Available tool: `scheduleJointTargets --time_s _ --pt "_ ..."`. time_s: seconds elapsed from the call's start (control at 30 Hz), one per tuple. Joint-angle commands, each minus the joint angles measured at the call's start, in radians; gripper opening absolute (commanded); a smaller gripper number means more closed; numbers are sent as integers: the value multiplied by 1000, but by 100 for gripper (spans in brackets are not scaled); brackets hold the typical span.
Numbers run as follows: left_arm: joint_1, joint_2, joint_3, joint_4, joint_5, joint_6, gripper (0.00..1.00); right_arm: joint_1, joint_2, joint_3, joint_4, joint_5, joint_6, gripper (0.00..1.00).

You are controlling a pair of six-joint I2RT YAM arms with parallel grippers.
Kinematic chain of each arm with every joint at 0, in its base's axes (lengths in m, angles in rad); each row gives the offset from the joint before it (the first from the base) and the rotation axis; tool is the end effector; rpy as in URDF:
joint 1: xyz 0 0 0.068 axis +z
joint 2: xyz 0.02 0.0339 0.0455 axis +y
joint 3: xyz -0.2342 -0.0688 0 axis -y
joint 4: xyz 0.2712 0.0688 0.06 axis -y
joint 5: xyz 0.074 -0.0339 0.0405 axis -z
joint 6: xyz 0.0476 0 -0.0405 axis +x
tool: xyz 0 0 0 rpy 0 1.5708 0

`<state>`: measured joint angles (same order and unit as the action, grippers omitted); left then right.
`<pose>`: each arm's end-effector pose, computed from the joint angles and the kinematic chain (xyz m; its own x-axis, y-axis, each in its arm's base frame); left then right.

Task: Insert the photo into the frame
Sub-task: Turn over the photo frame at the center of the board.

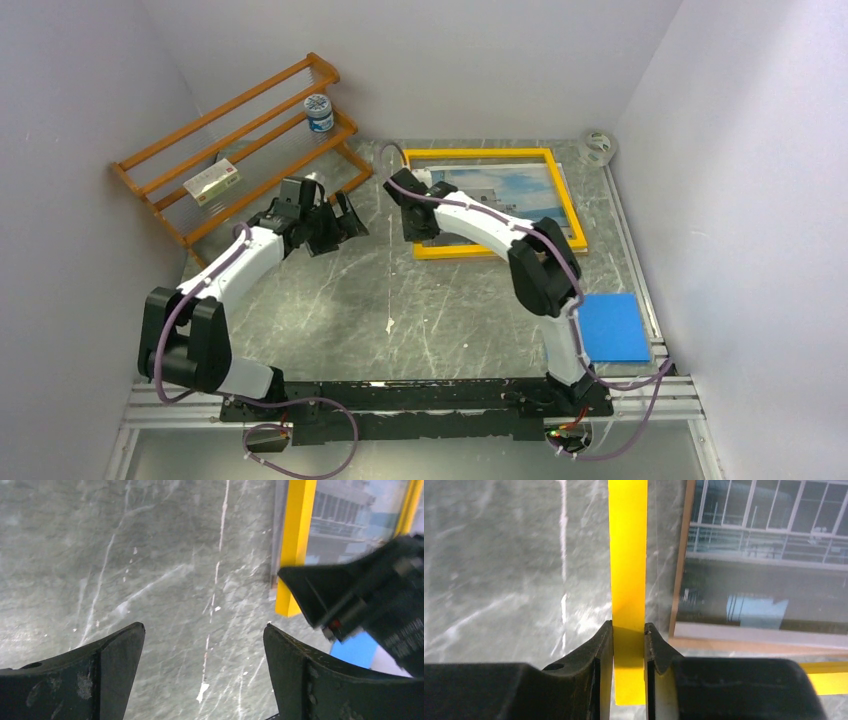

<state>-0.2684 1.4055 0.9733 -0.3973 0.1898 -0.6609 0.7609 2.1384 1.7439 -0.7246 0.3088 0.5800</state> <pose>0.3200 -0.0973 0.1963 -0.7967 -0.4061 -0.4476 -0.1340 0.8409 -0.5243 0.3514 0.3146 0.1548 -0.8524 -0.0907 -0.5150 -0.1121 0.9936 0.0105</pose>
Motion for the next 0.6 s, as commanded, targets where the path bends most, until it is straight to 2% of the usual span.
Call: scheduleJointTargets --time_s 0.0,0.2,0.4,0.47,0.57 --pt "44 33 68 90 165 -85 94 9 -201 -91 84 -101 12 11" --pt "66 136 112 220 358 -134 94 13 -368 -294 211 -191 -16 11" --pt "59 287 149 453 549 -220 94 25 -461 -405 248 -201 -57 11" --pt "49 330 160 515 584 -248 94 29 -481 -423 259 -209 -70 11" --pt "29 395 194 517 581 -260 94 34 -493 -437 271 -230 -85 11"
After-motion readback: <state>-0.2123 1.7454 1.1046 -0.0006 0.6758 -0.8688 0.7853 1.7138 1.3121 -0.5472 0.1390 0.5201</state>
